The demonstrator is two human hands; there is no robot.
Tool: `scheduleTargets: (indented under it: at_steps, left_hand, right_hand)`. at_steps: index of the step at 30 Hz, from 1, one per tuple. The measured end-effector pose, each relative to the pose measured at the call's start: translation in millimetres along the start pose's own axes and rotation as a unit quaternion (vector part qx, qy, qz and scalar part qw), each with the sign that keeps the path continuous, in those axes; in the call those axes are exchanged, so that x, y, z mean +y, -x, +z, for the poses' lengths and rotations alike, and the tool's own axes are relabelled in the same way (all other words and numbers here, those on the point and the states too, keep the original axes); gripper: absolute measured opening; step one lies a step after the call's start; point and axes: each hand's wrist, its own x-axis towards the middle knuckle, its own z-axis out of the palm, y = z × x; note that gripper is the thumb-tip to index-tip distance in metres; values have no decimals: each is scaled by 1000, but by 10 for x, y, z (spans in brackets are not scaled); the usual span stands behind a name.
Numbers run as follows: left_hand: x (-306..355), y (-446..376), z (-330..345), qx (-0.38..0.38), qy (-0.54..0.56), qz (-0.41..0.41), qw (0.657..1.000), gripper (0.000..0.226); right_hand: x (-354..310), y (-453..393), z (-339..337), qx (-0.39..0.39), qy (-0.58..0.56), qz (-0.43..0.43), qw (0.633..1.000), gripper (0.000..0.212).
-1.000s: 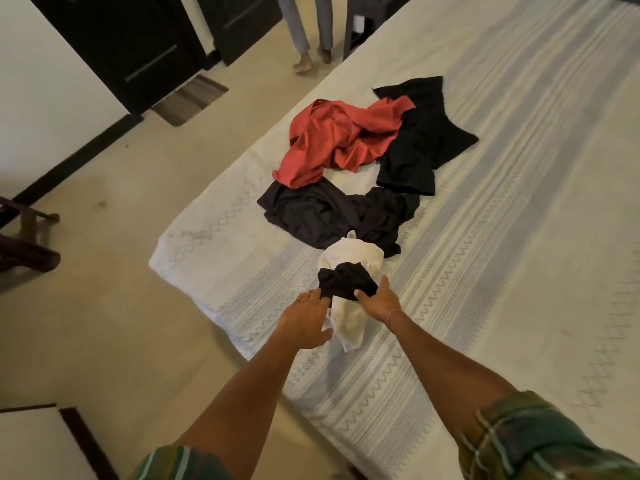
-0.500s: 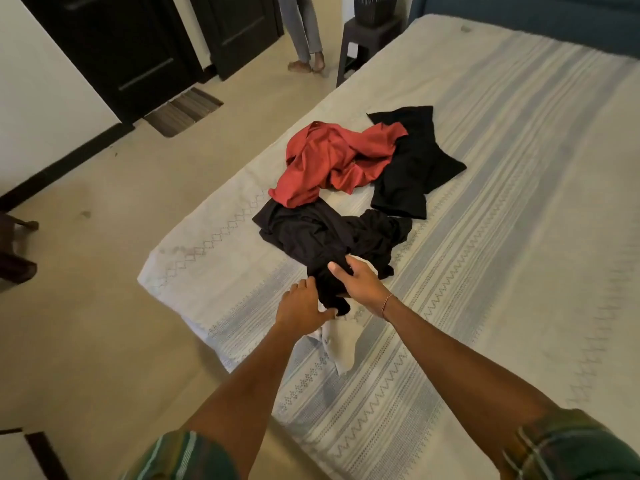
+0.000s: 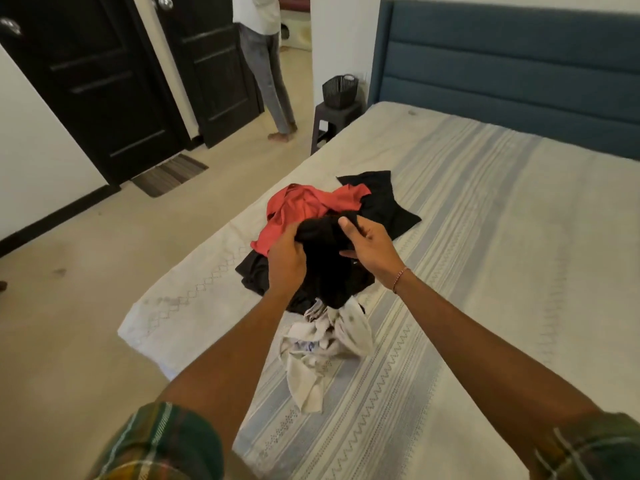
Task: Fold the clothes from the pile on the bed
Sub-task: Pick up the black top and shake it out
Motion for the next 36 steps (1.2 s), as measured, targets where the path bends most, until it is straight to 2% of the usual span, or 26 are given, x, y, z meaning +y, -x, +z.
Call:
scheduleTargets:
  at_steps: [2, 4, 8, 10, 13, 14, 17, 20, 25, 28, 32, 34, 36]
  left_hand:
    - [285, -170, -98, 19, 25, 14, 999, 45]
    - [589, -276, -158, 7, 50, 30, 998, 45]
    - [1191, -246, -172, -97, 83, 42, 991, 24]
    - [1425, -202, -96, -119, 101, 67, 985, 19]
    - [1780, -74, 49, -138, 118, 79, 980, 36]
    - [1886, -34, 79, -143, 123, 81, 979, 37]
    - [2227, 72, 180, -161, 154, 101, 970, 22]
    - [2671, 274, 260, -197, 188, 114, 955, 22]
    - [3272, 552, 436, -284, 235, 26, 929, 36]
    - [3556, 691, 561, -286, 236, 26, 928, 44]
    - [3878, 819, 751, -247, 245, 52, 936, 50]
    - [4032, 880, 859, -240, 267, 62, 931, 46]
    - [4138, 934, 985, -252, 283, 67, 923, 33]
  right_hand:
    - [-159, 73, -98, 12, -41, -10, 999, 29]
    - [-333, 148, -208, 29, -77, -24, 996, 25]
    - [-689, 312, -498, 79, -69, -56, 993, 20]
    - [-828, 394, -684, 117, -34, -70, 990, 22]
    - [-1012, 612, -1078, 157, -6, -86, 984, 14]
    - [-1058, 677, -1202, 164, -10, -84, 983, 15]
    - [-1110, 875, -1587, 177, -22, -101, 979, 41]
    - [-1228, 1174, -1936, 179, -2, -114, 977, 42]
    - [-1528, 1673, -2509, 203, 47, -150, 967, 43]
    - [-1679, 1982, -2875, 179, 106, -181, 961, 46]
    - [-1858, 2383, -3307, 165, 162, -217, 948, 70]
    - [-1937, 2549, -3515, 176, 228, -207, 935, 70]
    - [-2000, 2698, -3704, 177, 241, -185, 936, 64]
